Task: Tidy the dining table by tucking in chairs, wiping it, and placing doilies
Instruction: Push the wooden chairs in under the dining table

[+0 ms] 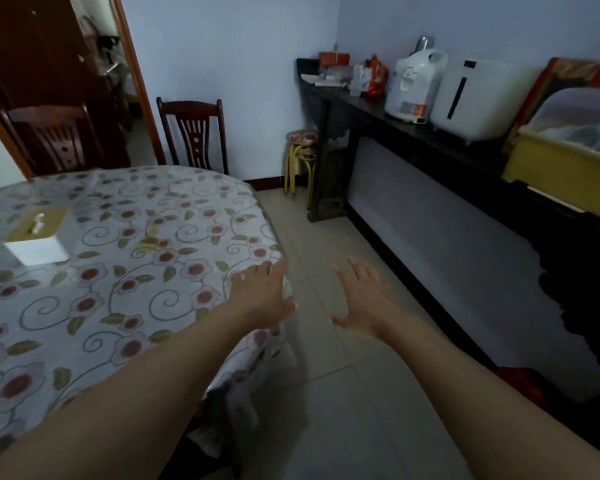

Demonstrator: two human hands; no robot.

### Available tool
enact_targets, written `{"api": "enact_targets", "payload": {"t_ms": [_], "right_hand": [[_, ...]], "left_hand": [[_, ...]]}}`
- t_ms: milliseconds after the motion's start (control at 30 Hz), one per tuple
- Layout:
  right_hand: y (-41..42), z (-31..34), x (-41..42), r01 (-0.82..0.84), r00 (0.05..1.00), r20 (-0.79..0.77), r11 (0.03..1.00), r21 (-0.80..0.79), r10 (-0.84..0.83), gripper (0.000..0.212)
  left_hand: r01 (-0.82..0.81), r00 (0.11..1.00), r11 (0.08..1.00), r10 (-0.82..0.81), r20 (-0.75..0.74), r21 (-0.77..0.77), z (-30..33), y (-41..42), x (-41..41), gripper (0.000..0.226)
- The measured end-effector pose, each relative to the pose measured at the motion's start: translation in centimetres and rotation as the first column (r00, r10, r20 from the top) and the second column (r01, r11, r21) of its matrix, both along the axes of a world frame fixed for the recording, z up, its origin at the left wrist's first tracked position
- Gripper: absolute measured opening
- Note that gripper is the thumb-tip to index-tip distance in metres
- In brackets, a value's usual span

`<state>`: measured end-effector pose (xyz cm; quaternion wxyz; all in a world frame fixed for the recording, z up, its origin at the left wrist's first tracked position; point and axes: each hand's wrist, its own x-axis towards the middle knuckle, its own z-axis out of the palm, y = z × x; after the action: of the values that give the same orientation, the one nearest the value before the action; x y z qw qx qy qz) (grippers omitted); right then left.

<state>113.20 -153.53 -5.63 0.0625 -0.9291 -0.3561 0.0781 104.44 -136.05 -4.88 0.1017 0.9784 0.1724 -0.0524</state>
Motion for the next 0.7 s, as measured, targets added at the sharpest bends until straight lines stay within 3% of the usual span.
{"api": "enact_targets", "payload": {"t_ms": [300, 700], "right_hand": [[-1.3, 1.0, 17.3, -0.074, 0.997, -0.004, 0.996, -0.04, 0.074, 0.097], [11.7, 1.8, 41.0, -0.159, 0.984, 0.066, 0.986, -0.057, 0.163, 0.099]], "left_hand": [[-0.098, 0.995, 0.995, 0.097, 0.036, 0.022, 1.7, -1.9, 15.1, 0.084], [-0.222, 0.972, 0.975, 0.222, 0.075, 0.0, 0.1, 11.7, 39.2, 0.087]]}}
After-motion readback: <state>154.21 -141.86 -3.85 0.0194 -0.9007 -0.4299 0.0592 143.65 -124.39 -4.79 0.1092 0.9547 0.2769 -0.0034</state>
